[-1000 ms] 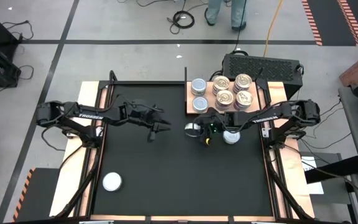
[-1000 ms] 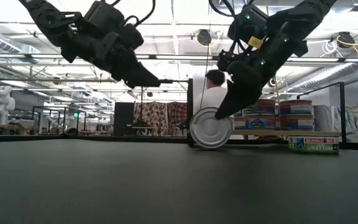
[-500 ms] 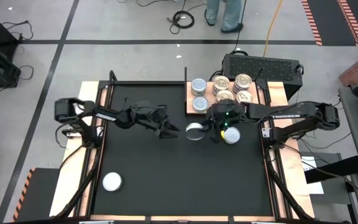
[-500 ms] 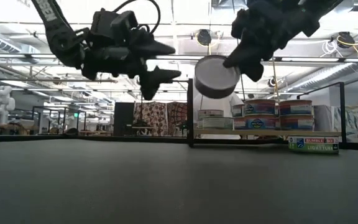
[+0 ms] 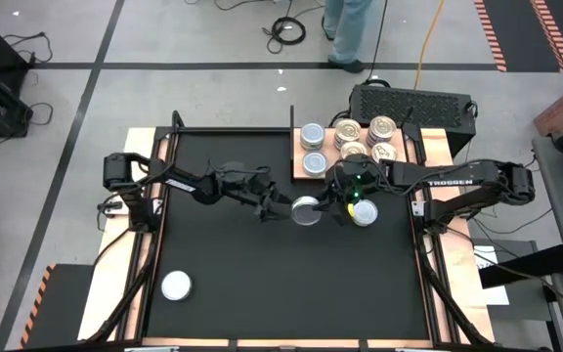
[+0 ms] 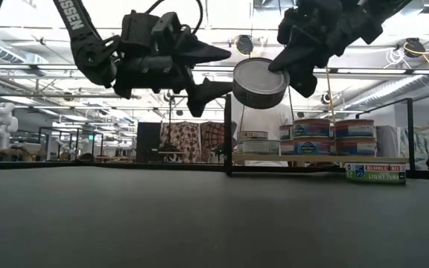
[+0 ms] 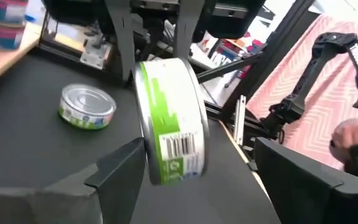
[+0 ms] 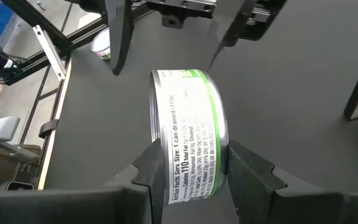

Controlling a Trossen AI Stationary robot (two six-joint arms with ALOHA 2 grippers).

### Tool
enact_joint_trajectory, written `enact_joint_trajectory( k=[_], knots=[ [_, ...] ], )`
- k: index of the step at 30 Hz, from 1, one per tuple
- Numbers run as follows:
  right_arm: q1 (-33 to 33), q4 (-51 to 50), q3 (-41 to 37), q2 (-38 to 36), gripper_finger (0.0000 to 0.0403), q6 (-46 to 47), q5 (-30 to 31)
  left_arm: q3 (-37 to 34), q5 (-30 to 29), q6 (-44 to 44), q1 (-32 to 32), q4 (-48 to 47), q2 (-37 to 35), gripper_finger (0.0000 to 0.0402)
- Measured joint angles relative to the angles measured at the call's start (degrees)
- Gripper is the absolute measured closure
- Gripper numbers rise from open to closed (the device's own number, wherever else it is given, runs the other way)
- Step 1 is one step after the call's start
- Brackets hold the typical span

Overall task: Stack canned seafood by type on shelf
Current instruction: Stack the green tuna can on top of the other green tuna can on the shelf

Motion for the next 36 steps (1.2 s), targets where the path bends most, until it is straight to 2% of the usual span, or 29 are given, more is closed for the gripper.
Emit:
enact_joint_trajectory(
  k=[4,19,25,32,36],
  knots=[
    [0.0,-0.1,0.0,0.0,0.0278,0.0,0.0,1.6,-3.2,1.2,-0.3,-2.5,0.0,0.0104],
    [-0.3,0.1,0.0,0.0,0.0278,0.0,0.2,6.0,-4.6,3.1,-1.5,-10.8,0.6,0.0109],
    [-0.3,0.3,0.0,0.0,0.0277,0.0,0.2,7.1,-5.7,3.1,-1.8,-13.3,0.5,0.0155],
    [-0.3,0.3,0.0,0.0,0.0266,-0.3,0.2,7.1,-6.3,1.4,-1.8,-13.3,0.5,0.0253],
    [-0.3,0.5,0.0,0.0,0.0234,0.0,0.0,7.1,-6.3,-0.9,-1.5,-13.0,0.5,0.0254]
  ],
)
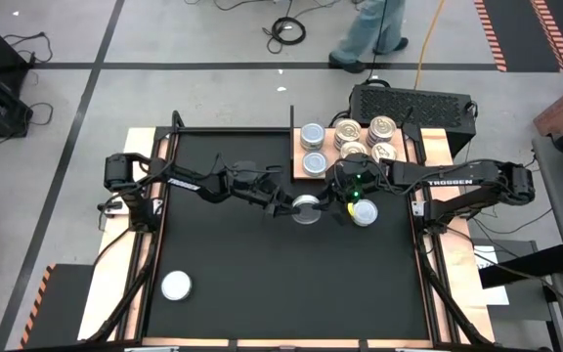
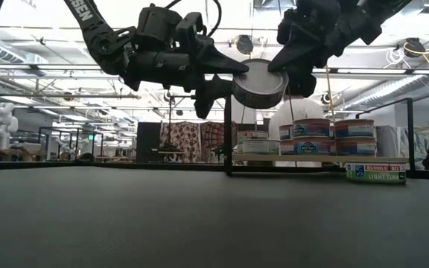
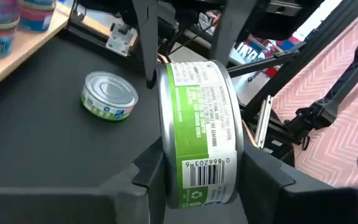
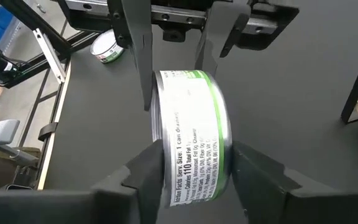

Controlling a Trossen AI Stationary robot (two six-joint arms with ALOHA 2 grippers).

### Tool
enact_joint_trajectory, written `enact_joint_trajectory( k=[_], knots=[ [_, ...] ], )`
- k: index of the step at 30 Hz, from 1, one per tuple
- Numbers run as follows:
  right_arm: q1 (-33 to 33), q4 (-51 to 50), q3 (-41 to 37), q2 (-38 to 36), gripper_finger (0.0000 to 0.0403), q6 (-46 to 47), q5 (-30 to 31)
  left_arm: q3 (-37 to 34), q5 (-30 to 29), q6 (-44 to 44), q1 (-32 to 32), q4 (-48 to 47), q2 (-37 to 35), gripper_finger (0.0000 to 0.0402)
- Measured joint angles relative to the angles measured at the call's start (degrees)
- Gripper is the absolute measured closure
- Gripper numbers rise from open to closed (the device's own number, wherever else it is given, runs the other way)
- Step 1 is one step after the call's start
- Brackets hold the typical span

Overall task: Stack canned seafood by type on shelf
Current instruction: Stack the green tuna can on top of the other green tuna can on the shelf

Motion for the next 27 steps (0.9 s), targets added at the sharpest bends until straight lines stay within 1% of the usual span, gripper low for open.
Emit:
enact_joint_trajectory(
  k=[2,4,7,10,12,15,18,20,23,25,27],
  knots=[
    [0.0,0.0,0.0,0.0,0.0213,-0.5,0.2,0.0,0.0,-1.2,0.2,-0.2,0.0,0.0254],
    [-0.1,-0.2,0.0,-0.2,0.0192,-2.9,0.2,0.0,0.1,-2.7,0.4,-0.3,0.0,0.0254],
    [-0.4,-3.1,0.0,-2.7,0.0167,-6.5,0.2,-0.1,1.8,-5.3,0.6,-0.3,0.0,0.0254],
    [-0.4,-6.1,0.1,-5.9,0.0151,-7.9,0.2,-0.2,3.0,-10.1,0.8,0.2,0.0,0.0254],
    [-0.3,-8.2,0.1,-8.3,0.0145,-8.6,1.6,-0.2,2.6,-13.5,0.7,0.3,0.0,0.0254],
    [-0.3,-12.6,0.1,-11.6,0.0143,-10.5,6.2,-1.5,-3.7,-17.5,-1.6,1.1,0.0,0.0254],
    [-0.3,-13.9,-0.6,-14.1,0.0144,-11.8,9.4,-3.0,-10.8,-20.2,-4.8,1.7,0.0,0.0254],
    [-0.3,-13.2,-1.5,-15.4,0.0144,-12.4,9.6,-4.2,-17.1,-22.6,-6.9,5.1,0.0,0.0254],
    [-0.3,-12.7,-3.1,-17.0,0.0145,-12.7,9.6,-5.3,-29.1,-26.9,-10.9,12.6,1.5,0.0254],
    [-0.3,-12.9,-4.2,-18.1,0.0145,-12.6,9.4,-5.3,-35.3,-30.1,-14.0,16.3,4.3,0.0254],
    [-0.2,-13.4,-5.1,-19.4,0.0145,-12.4,9.2,-4.3,-41.0,-34.5,-16.7,19.9,8.7,0.0254]
  ],
)
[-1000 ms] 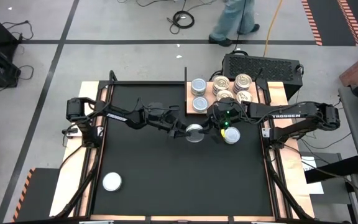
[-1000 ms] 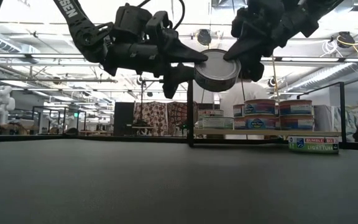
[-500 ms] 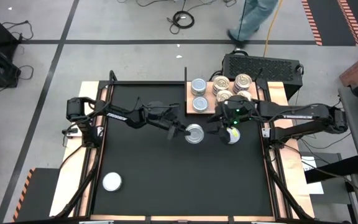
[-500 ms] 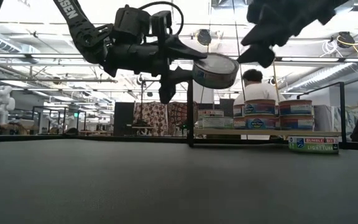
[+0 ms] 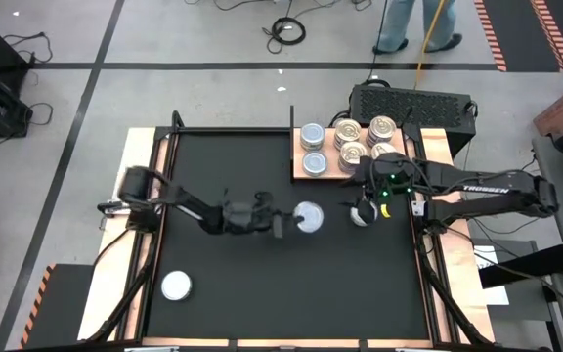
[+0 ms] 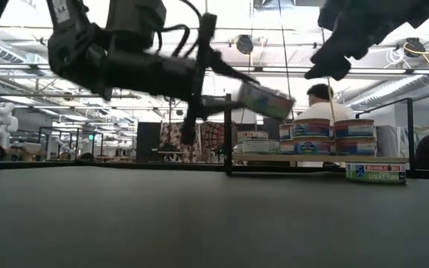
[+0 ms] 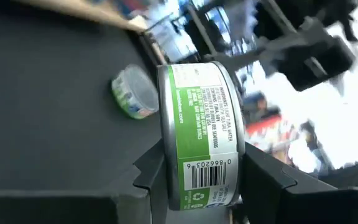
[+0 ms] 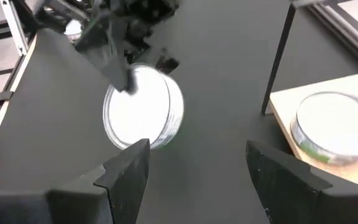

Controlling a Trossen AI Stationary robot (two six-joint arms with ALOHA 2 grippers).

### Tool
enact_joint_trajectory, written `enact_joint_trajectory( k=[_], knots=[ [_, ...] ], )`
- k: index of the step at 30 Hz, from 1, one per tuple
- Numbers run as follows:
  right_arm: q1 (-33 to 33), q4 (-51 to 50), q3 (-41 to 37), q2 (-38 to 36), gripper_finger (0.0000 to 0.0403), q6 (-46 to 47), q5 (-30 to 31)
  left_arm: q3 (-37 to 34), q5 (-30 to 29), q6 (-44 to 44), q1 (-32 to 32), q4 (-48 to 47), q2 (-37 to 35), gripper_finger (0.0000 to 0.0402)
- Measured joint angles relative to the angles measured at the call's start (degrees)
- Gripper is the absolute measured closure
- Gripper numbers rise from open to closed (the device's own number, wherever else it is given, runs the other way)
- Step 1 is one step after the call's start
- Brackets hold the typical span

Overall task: Stack canned seafood by type on shelf
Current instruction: Stack the green tuna can on top of the other green tuna can on the shelf

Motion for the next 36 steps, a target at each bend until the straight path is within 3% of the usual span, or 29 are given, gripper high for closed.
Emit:
enact_joint_trajectory(
  k=[6,13,17,25,31,36],
  knots=[
    [1.7,-1.5,-1.8,-4.8,0.0145,1.5,-0.2,8.8,-14.9,-9.2,-3.6,13.6,14.8,0.0254],
    [5.2,-3.5,-1.9,-11.2,0.0145,2.3,-0.2,26.9,-29.5,-4.6,-4.3,17.2,24.8,0.0254],
    [6.8,-6.9,-1.9,-14.8,0.0145,2.3,-0.2,33.3,-34.3,-4.2,-2.3,13.7,26.4,0.0254],
    [8.8,-11.0,-1.9,-19.6,0.0145,1.2,-0.2,41.2,-42.2,-16.8,1.8,-9.4,26.3,0.0254],
    [9.7,-14.1,-1.9,-21.6,0.0145,0.2,-0.2,41.7,-47.6,-18.5,3.4,-10.4,26.3,0.0254],
    [9.9,-15.7,-1.9,-22.3,0.0145,-0.5,-0.2,41.7,-48.0,-19.0,4.3,-10.4,26.3,0.0254]
  ],
)
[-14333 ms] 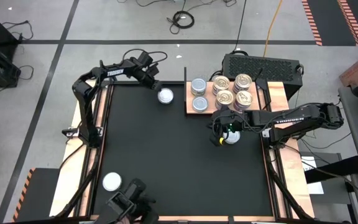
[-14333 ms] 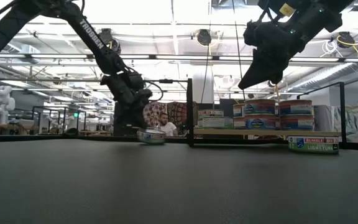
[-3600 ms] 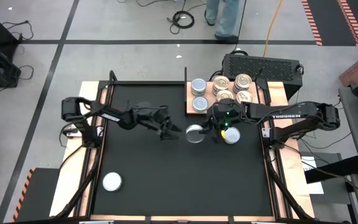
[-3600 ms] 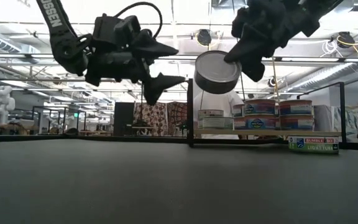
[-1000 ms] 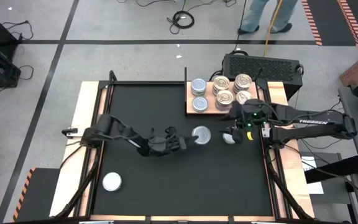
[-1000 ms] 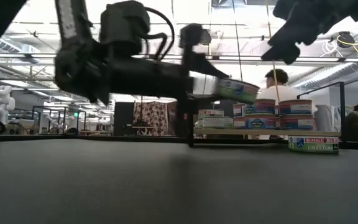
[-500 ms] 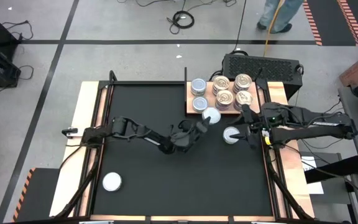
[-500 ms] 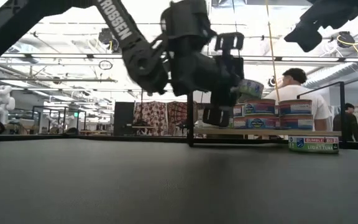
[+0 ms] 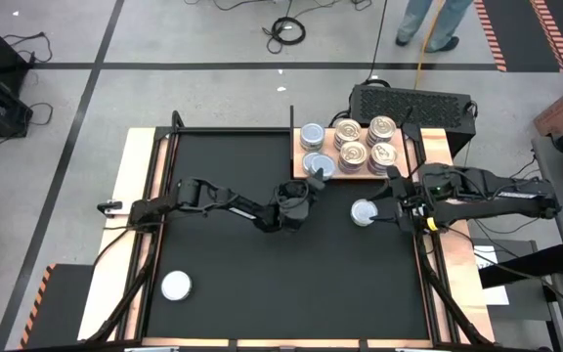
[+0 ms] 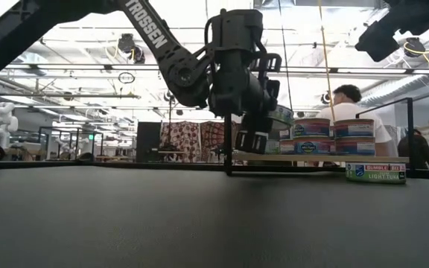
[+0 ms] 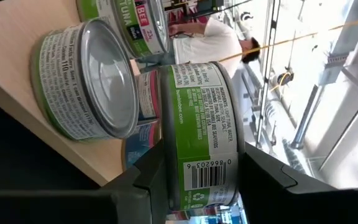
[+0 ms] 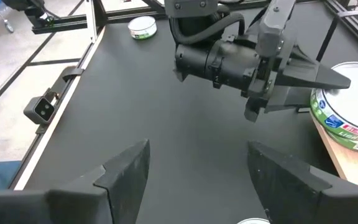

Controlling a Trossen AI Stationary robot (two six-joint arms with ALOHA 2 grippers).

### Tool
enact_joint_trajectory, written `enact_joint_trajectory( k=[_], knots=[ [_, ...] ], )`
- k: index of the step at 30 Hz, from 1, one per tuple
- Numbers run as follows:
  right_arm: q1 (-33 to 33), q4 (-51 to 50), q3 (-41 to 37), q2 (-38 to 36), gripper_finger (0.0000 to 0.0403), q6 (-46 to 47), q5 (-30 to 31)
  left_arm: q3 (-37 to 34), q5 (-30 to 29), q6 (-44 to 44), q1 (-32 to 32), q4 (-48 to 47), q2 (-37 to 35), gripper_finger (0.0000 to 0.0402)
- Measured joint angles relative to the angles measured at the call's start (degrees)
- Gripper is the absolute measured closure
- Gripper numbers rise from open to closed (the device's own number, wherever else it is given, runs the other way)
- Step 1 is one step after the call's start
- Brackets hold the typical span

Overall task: Stack canned seafood by type on shelf
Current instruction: Stack the green tuna can on top of the other green tuna can on the shelf

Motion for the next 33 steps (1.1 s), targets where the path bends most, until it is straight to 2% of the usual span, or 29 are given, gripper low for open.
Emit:
enact_joint_trajectory(
  k=[8,16,23,33],
  knots=[
    [0.0,-0.2,0.0,-0.4,0.0145,0.0,0.0,0.0,-1.6,-2.7,1.3,-0.2,0.0,0.0254],
    [0.0,-0.2,0.0,-0.4,0.0145,0.1,0.0,0.0,-1.3,-3.2,2.2,-0.2,0.0,0.0208],
    [0.0,-0.2,0.0,-0.4,0.0145,0.4,0.0,0.0,-1.3,-8.5,2.4,0.0,0.0,0.0203],
    [0.0,-0.3,0.0,-0.4,0.0145,2.3,0.0,0.0,-2.0,-8.6,2.9,0.0,0.0,0.0201]
  ],
)
